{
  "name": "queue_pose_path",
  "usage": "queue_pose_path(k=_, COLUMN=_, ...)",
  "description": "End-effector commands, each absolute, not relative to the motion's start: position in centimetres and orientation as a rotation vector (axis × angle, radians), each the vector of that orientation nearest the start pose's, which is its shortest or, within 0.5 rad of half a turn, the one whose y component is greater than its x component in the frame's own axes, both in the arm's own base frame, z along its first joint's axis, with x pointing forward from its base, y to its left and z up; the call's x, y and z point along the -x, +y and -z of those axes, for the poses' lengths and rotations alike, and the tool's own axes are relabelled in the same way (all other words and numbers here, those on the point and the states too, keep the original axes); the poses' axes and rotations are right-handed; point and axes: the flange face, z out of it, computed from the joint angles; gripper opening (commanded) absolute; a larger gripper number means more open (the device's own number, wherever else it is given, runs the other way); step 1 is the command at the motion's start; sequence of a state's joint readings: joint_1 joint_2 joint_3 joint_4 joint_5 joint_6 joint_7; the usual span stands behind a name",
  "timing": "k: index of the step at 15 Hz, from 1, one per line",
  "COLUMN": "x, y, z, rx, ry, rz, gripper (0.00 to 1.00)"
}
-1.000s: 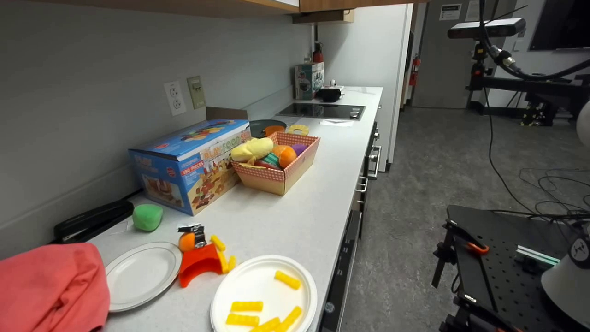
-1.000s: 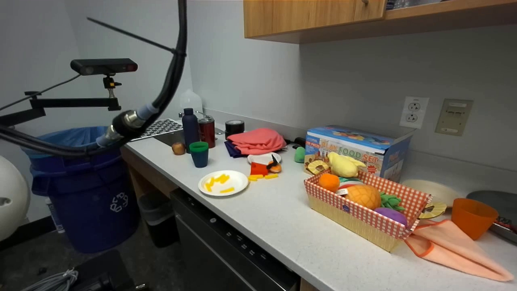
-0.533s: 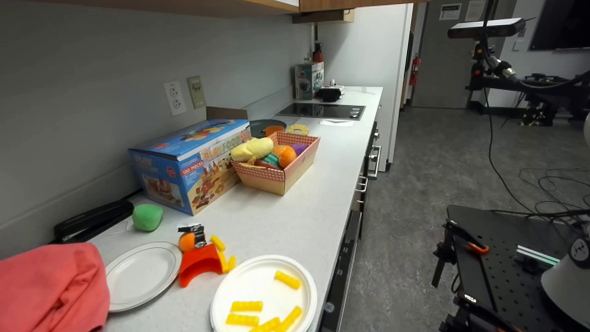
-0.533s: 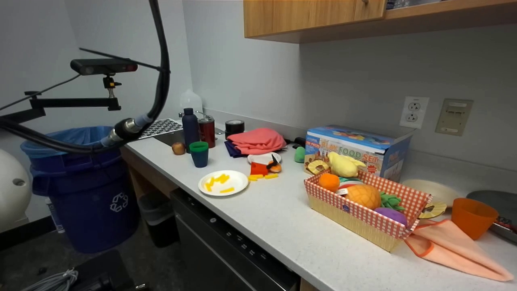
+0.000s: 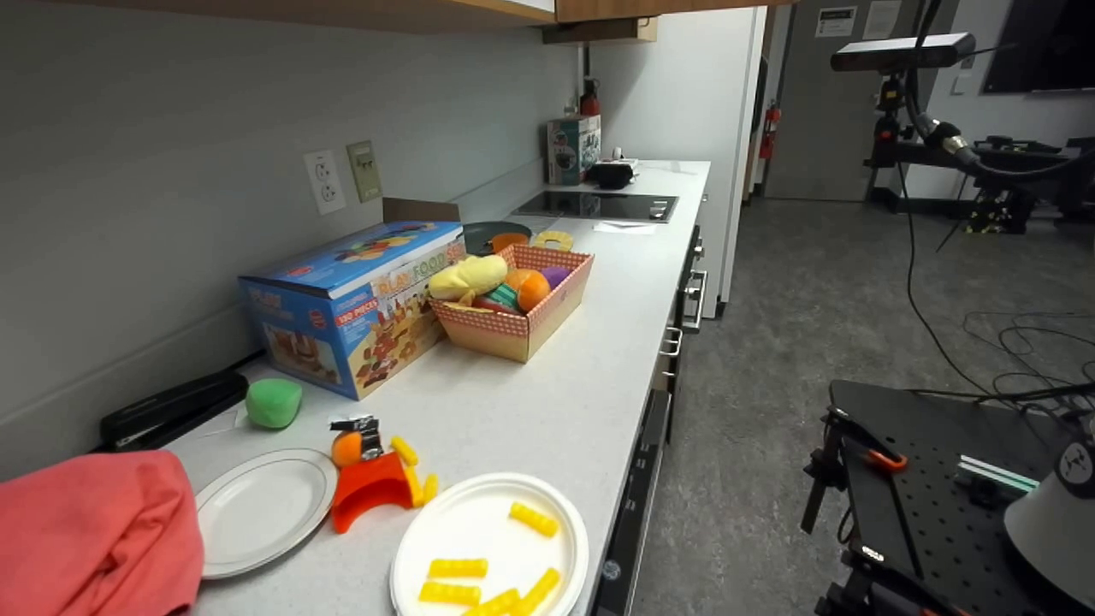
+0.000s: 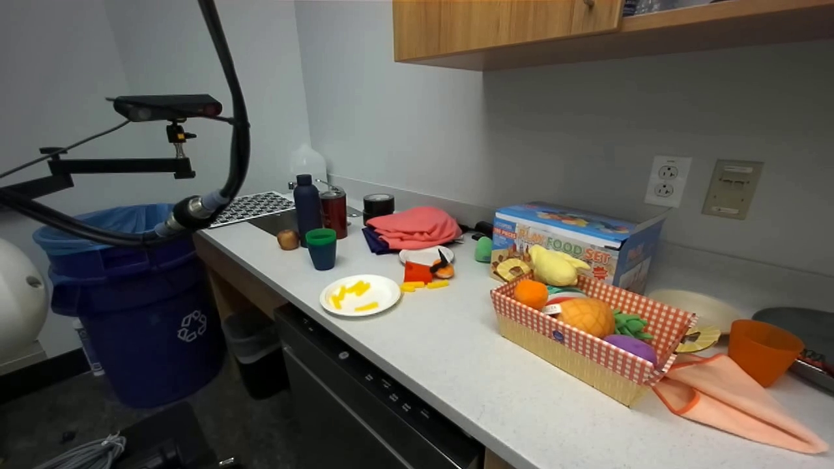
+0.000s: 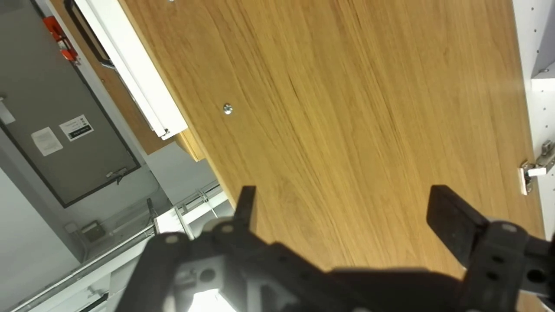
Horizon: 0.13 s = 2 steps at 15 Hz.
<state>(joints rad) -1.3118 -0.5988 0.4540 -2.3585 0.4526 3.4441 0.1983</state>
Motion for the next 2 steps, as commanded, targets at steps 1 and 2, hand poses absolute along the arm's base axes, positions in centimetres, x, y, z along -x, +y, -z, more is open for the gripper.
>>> queue_pose_path(k=1, x=-27.41, y=-28.93, z=-71.91, rx=1.916, ry=1.673, rz=2.573, gripper=1.0)
queue_pose_path(k=2, x=-27.41, y=-28.92, z=-71.9, rx=1.916, ry=1.673, rz=2.573, gripper=1.0)
